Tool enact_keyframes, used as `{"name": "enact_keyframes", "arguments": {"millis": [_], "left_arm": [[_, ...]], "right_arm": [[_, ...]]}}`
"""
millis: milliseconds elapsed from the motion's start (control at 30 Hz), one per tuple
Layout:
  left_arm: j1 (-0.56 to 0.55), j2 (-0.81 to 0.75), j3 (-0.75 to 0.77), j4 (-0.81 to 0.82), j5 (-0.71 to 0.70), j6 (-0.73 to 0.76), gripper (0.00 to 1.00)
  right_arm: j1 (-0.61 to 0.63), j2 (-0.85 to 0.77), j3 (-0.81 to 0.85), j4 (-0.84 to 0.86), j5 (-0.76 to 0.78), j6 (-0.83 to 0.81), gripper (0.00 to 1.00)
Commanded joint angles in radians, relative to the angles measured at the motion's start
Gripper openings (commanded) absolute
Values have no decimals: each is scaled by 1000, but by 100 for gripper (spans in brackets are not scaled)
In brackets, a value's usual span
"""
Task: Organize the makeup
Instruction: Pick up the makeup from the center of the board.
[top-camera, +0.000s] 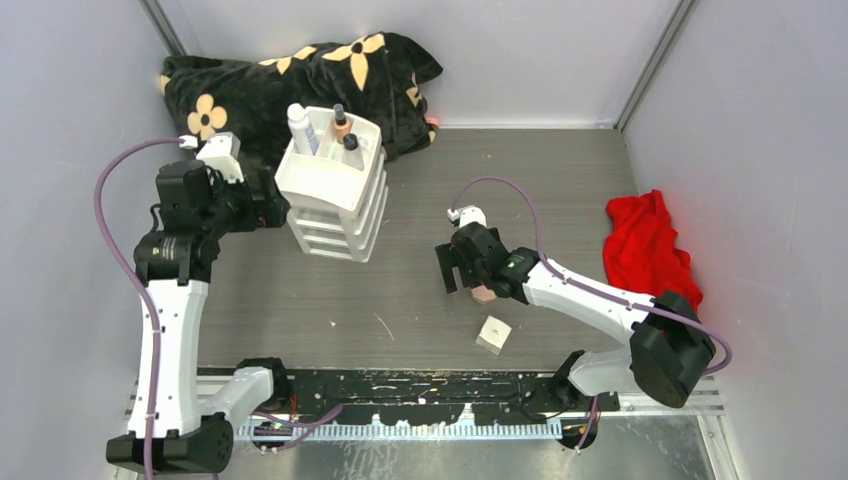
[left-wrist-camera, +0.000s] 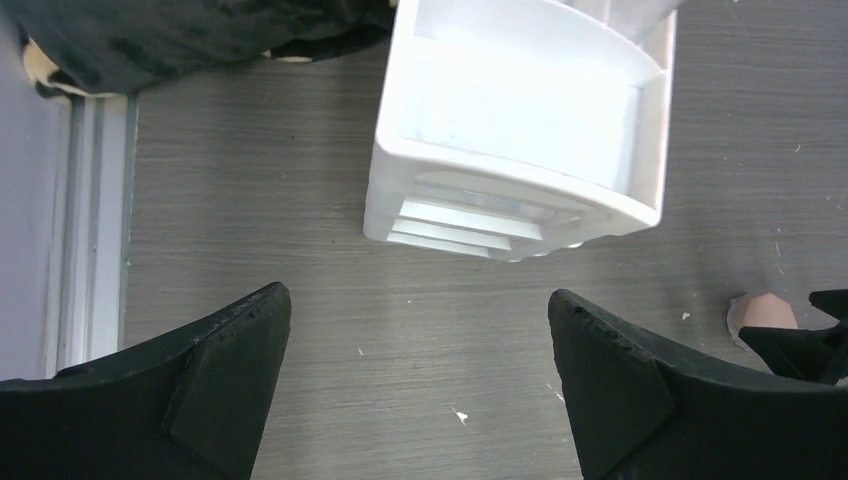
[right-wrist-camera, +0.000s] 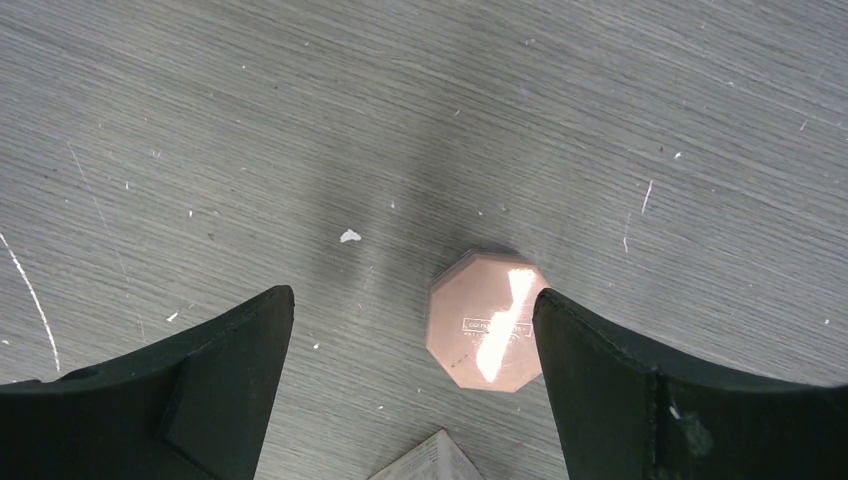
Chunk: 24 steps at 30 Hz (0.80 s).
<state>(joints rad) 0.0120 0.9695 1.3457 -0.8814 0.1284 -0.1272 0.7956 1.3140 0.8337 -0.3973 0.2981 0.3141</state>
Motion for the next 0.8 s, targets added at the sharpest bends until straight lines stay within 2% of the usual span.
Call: {"name": "enact_keyframes", "arguments": {"millis": [0,267,500,767], "left_arm": [[62,24,-46,92,99,-31,99],[98,19,-124,160,99,-41,99],[97,-4,-137,157,99,-31,100],[97,-14,-135,156,123,-30,99]], "right_arm": [[-15,-27,14,12,34,44,94],[-53,-49,-40,-80,20,155,95],[-56,-30,-132,-44,-42,254,92],[-57,50,-131,-26,36,287,91]]}}
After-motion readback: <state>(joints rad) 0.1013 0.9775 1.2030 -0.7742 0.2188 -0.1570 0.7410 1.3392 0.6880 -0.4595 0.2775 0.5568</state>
